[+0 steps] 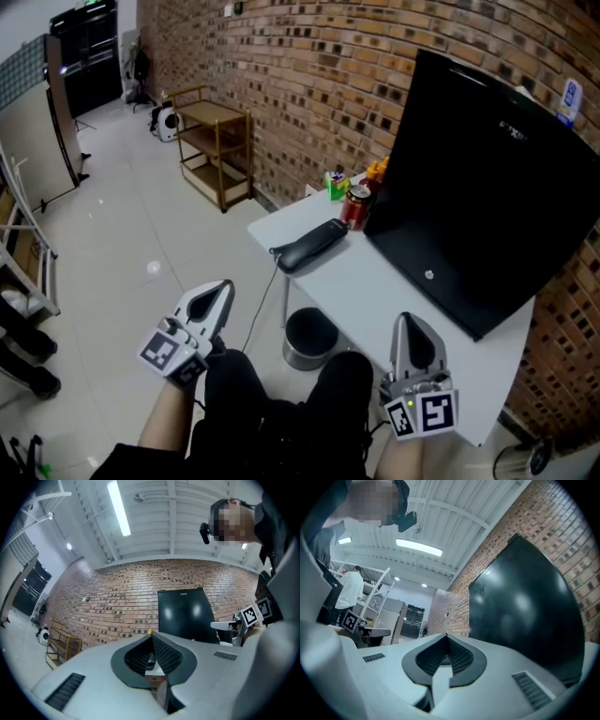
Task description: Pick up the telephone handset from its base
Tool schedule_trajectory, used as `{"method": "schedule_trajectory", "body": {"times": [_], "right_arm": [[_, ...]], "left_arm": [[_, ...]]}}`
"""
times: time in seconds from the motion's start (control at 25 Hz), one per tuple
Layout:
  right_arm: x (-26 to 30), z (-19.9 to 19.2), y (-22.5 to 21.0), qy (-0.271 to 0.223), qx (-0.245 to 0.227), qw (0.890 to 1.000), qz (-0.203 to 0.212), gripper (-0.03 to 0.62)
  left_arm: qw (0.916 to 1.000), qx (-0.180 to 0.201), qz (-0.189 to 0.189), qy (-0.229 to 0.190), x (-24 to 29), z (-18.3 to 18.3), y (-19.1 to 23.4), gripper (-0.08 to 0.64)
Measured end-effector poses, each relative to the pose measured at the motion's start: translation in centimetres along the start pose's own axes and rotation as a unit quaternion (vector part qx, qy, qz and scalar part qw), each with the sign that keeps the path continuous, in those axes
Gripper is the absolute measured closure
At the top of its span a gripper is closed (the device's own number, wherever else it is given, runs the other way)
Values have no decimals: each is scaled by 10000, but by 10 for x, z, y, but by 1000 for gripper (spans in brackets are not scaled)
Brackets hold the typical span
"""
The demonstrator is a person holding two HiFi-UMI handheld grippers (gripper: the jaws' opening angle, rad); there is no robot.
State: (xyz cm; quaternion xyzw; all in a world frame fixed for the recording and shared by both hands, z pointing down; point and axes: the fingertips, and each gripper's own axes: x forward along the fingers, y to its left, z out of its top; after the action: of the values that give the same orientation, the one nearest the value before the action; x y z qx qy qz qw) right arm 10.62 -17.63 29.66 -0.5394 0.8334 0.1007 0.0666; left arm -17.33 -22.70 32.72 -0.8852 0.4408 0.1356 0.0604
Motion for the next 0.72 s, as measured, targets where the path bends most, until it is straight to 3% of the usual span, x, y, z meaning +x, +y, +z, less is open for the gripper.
{"method": "schedule_trajectory", "body": {"times": [0.32, 0.72], "right_arm": [[-42, 4, -39, 130, -171, 9964, -818, 583], [-63, 7, -67, 235, -313, 9923, -1178, 583]], "left_arm": [[9969, -247, -740, 122, 55, -16, -39, 557], [9922, -75, -1217, 247, 98, -22, -70, 557]]}}
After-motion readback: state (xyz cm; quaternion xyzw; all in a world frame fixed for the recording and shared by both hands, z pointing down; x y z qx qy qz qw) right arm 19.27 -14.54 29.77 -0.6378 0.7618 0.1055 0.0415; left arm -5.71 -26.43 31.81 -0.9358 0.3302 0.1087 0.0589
